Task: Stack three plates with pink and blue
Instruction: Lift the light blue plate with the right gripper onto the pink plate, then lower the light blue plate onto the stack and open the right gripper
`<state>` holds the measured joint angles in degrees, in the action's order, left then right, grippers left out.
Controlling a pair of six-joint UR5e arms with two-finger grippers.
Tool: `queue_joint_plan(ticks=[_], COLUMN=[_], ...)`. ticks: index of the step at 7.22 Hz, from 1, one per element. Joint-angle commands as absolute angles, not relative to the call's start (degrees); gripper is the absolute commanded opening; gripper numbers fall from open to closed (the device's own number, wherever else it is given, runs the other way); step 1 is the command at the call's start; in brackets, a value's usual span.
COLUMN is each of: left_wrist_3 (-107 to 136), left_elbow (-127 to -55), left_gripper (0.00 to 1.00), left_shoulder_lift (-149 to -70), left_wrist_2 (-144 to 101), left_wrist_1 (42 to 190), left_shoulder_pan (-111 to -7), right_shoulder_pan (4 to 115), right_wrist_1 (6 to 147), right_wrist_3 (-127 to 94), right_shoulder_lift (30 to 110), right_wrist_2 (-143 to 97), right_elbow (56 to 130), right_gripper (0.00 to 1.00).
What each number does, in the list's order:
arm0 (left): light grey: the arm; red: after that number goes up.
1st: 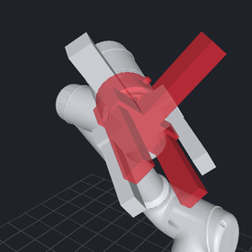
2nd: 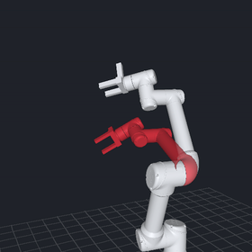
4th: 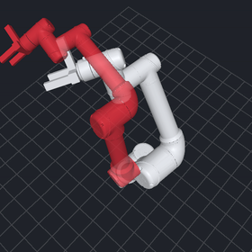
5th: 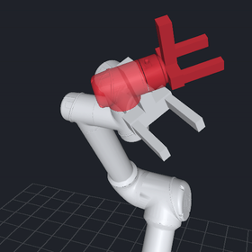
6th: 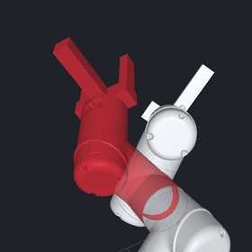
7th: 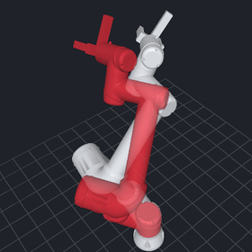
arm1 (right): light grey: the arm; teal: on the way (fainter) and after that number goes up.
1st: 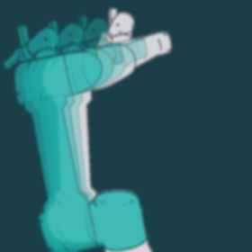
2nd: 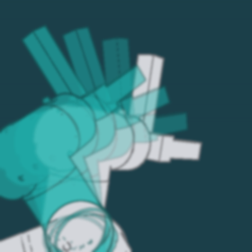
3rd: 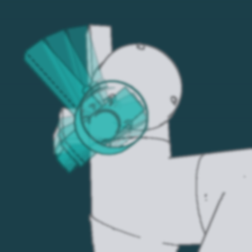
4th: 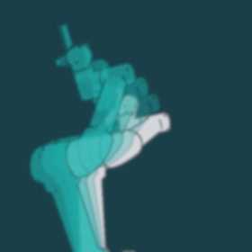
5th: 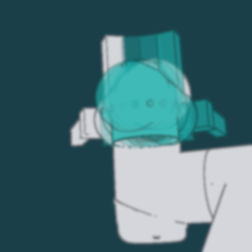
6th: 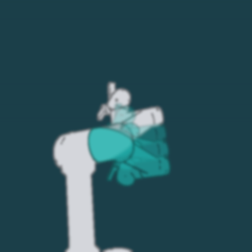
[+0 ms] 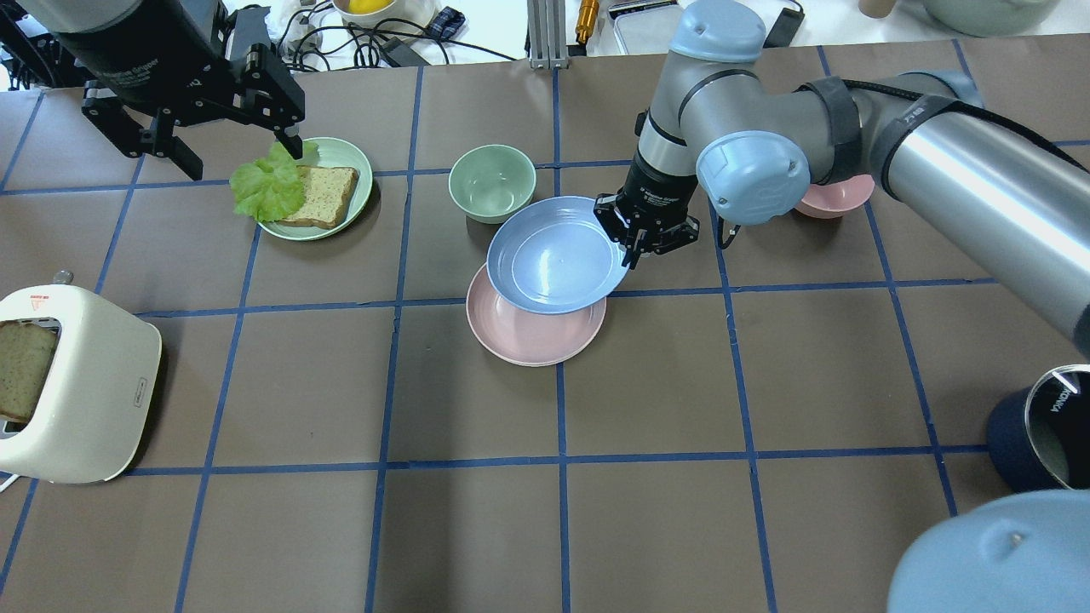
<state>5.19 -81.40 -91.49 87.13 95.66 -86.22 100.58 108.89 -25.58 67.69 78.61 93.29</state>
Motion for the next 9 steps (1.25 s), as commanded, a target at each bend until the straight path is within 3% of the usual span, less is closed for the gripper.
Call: queue_joint_plan(ticks=[1,3,9], left_wrist_3=[5.2,5.2,5.1], left_elbow=[-81.4,-81.5,-81.1], left_gripper=[1.0,1.0,1.0], left_shoulder_lift=[-91.5,-91.5,-91.9], left_wrist_2=[87.1,87.1,87.1], left_wrist_1=[95.6,95.6,95.5], left_shoulder_pan=[-86.2,-86.2,-86.2], right_shoulder_pan=[102.1,102.1,102.2], right_wrist_1=[109.5,120.1,121.1], right_wrist_3=[-26.5,-26.6,-29.5], right_shoulder_lift=[67.4,67.5,67.6], right_wrist_2=[78.9,79.2,78.4], right_elbow=[94.0,101.0,100.9], right_gripper=[0.0,0.0,0.0])
